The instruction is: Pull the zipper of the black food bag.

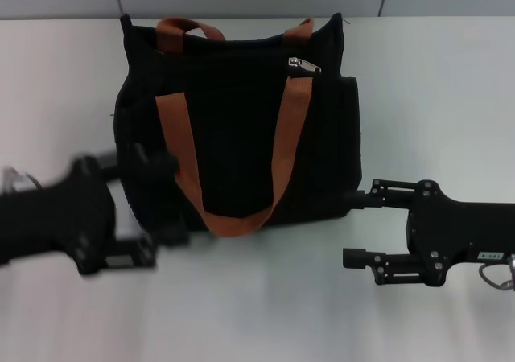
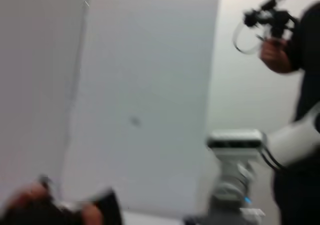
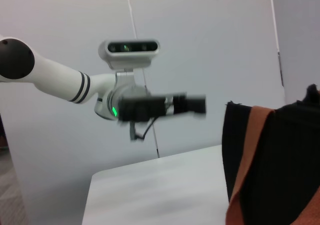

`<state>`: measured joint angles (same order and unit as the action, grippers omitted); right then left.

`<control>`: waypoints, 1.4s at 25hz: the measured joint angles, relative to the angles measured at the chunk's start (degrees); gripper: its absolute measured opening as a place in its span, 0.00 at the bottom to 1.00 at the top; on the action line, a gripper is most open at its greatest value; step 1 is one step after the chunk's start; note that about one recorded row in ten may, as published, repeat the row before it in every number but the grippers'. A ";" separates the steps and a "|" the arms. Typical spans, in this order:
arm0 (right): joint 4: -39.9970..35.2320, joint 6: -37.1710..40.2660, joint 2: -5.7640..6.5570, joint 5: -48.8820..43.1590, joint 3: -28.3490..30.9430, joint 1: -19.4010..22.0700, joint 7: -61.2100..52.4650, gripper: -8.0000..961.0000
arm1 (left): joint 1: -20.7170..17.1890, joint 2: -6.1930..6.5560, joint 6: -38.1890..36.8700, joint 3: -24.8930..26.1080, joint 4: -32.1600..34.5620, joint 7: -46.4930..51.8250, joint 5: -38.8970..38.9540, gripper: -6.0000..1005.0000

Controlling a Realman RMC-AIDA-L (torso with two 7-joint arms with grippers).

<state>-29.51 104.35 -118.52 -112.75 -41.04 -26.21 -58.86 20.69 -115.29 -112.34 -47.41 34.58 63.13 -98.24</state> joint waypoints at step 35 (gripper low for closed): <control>5.76 -3.62 -0.57 -2.19 0.03 -0.84 5.67 0.77 | -3.20 -0.99 8.21 -6.22 -2.67 -5.20 -1.69 0.81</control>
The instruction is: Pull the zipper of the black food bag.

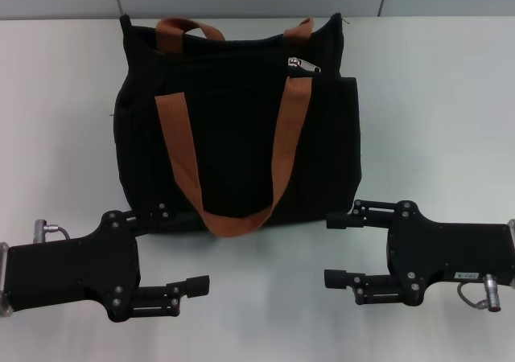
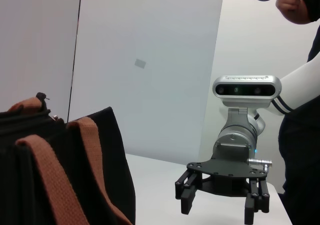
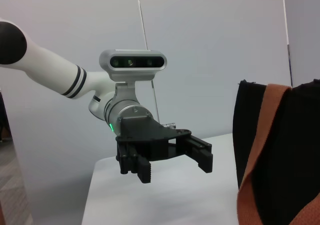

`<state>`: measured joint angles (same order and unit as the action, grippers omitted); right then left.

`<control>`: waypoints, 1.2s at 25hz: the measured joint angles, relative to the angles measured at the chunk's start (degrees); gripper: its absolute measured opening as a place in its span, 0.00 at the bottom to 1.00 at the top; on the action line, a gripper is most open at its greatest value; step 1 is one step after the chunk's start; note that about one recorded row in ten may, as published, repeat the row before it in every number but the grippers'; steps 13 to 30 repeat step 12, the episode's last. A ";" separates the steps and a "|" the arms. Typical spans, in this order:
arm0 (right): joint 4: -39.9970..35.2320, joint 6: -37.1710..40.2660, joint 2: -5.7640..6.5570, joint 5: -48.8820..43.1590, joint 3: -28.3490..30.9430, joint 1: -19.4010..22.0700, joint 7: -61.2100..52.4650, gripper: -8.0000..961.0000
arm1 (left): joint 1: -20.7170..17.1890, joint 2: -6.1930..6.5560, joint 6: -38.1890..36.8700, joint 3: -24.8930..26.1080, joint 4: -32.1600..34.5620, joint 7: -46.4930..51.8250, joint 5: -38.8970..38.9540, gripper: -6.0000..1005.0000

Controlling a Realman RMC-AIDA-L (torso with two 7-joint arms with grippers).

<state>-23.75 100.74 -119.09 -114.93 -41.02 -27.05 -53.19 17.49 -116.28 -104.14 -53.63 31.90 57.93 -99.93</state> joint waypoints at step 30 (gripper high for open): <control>0.02 -0.18 -0.08 0.11 0.16 -0.19 0.82 0.77 | -0.14 0.01 0.09 0.02 0.00 0.30 0.00 0.81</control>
